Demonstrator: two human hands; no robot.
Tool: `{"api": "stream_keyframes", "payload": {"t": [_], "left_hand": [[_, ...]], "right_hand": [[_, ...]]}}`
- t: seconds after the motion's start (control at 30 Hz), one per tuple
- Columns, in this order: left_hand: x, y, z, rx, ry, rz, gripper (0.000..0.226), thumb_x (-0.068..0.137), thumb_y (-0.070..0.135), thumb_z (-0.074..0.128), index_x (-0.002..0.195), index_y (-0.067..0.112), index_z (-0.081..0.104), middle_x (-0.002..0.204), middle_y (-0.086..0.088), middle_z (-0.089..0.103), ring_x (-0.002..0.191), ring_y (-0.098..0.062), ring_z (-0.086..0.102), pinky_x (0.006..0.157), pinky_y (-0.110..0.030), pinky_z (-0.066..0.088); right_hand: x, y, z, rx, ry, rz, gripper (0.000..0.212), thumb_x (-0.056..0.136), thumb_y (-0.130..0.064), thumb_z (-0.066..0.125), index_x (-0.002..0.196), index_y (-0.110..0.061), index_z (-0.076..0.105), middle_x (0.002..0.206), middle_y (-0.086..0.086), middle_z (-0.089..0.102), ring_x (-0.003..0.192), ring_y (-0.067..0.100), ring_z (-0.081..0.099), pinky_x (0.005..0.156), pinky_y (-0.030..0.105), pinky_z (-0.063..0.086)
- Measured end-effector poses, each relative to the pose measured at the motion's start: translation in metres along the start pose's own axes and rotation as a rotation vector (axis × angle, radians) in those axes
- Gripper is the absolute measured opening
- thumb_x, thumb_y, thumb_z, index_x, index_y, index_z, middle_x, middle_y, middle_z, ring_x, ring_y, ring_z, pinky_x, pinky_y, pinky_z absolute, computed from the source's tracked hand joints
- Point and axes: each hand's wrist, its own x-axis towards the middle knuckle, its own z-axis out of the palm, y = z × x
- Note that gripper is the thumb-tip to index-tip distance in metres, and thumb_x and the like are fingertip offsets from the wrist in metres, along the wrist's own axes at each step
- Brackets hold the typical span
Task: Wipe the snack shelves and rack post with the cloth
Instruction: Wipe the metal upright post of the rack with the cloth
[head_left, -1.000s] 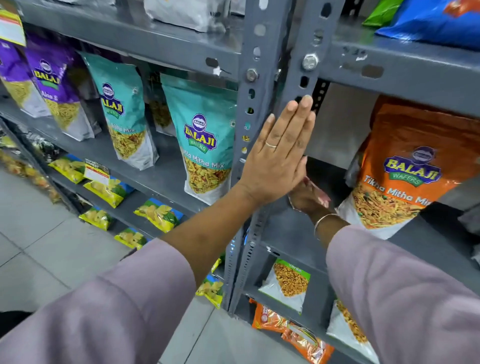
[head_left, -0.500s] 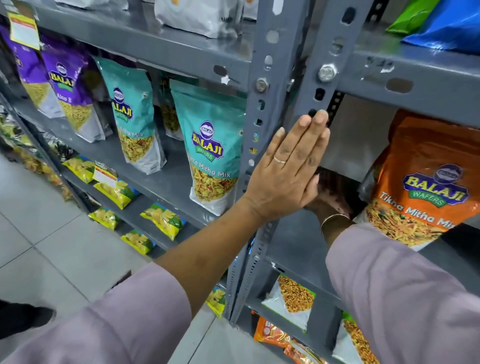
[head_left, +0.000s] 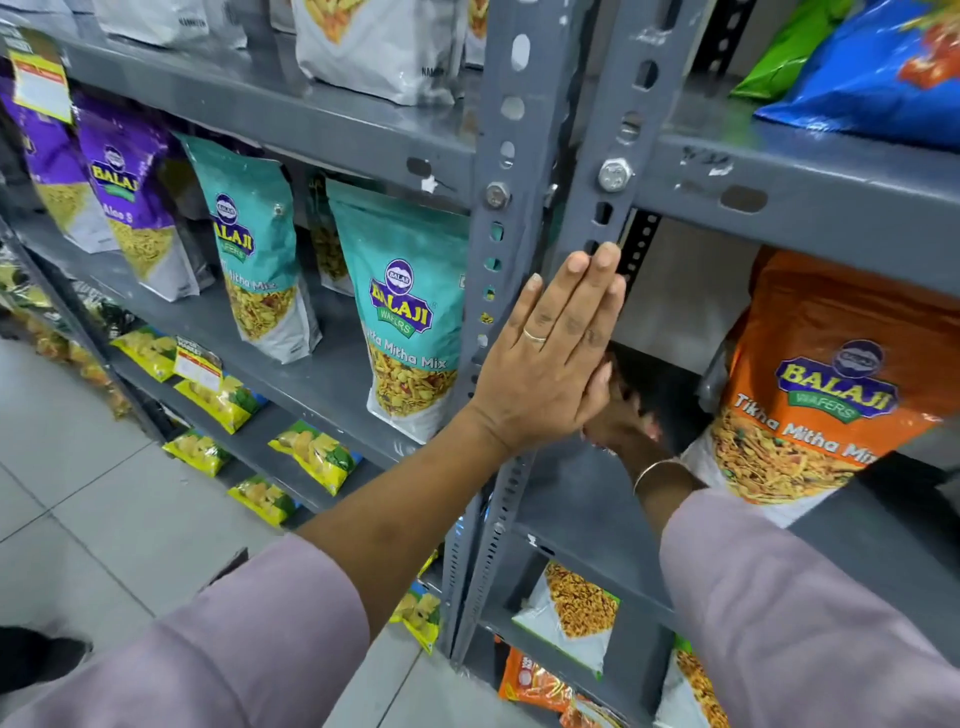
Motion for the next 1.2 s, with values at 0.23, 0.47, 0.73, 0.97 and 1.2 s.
{"api": "stream_keyframes", "payload": {"t": [0.23, 0.47, 0.73, 0.97, 1.2], "left_hand": [[0.001, 0.002, -0.004, -0.019, -0.044, -0.02, 0.081, 0.087, 0.029, 0.033, 0.141, 0.007, -0.022, 0.146, -0.004, -0.041, 0.138, -0.017, -0.027, 0.115, -0.036, -0.01], [0.004, 0.005, -0.008, -0.038, -0.038, -0.07, 0.079, 0.085, 0.028, 0.039, 0.146, 0.003, -0.005, 0.155, -0.012, -0.016, 0.141, -0.018, -0.018, 0.116, -0.037, -0.003], [0.006, 0.021, -0.022, -0.096, -0.13, -0.19, 0.079, 0.079, 0.025, 0.066, 0.137, -0.009, 0.024, 0.141, -0.032, 0.036, 0.136, -0.035, 0.02, 0.105, -0.055, 0.015], [-0.01, 0.054, -0.023, -0.155, -0.246, -0.167, 0.072, 0.087, 0.036, 0.034, 0.143, -0.003, 0.013, 0.148, -0.025, 0.025, 0.138, -0.03, 0.008, 0.109, -0.055, 0.013], [-0.045, 0.102, -0.003, -0.178, -0.498, -0.12, 0.067, 0.09, 0.039, 0.028, 0.142, -0.002, 0.021, 0.152, -0.019, 0.021, 0.141, -0.026, 0.011, 0.11, -0.053, 0.014]], "right_hand": [[-0.083, 0.003, 0.03, -0.097, 0.083, -0.317, 0.049, 0.101, -0.022, 0.041, 0.148, -0.035, 0.034, 0.161, -0.008, 0.024, 0.15, 0.022, 0.019, 0.119, 0.041, 0.022], [-0.188, 0.024, 0.052, -0.06, 0.252, -0.316, 0.047, 0.096, -0.019, 0.051, 0.134, -0.048, 0.05, 0.145, -0.022, 0.048, 0.14, 0.006, 0.04, 0.113, 0.032, 0.036], [-0.202, 0.017, 0.029, 0.218, 0.213, 0.005, 0.036, 0.097, -0.022, 0.051, 0.132, -0.027, 0.058, 0.135, 0.004, 0.062, 0.115, 0.027, 0.064, 0.099, 0.039, 0.051], [-0.189, 0.028, 0.045, -0.031, 0.154, 0.081, 0.048, 0.099, -0.031, 0.036, 0.148, -0.029, 0.033, 0.161, 0.0, 0.023, 0.148, 0.03, 0.02, 0.118, 0.05, 0.023], [-0.221, 0.143, 0.027, 0.074, 0.267, 0.502, 0.054, 0.102, -0.036, 0.024, 0.155, -0.028, 0.012, 0.165, 0.0, 0.007, 0.152, 0.03, 0.007, 0.122, 0.048, 0.014]]}}
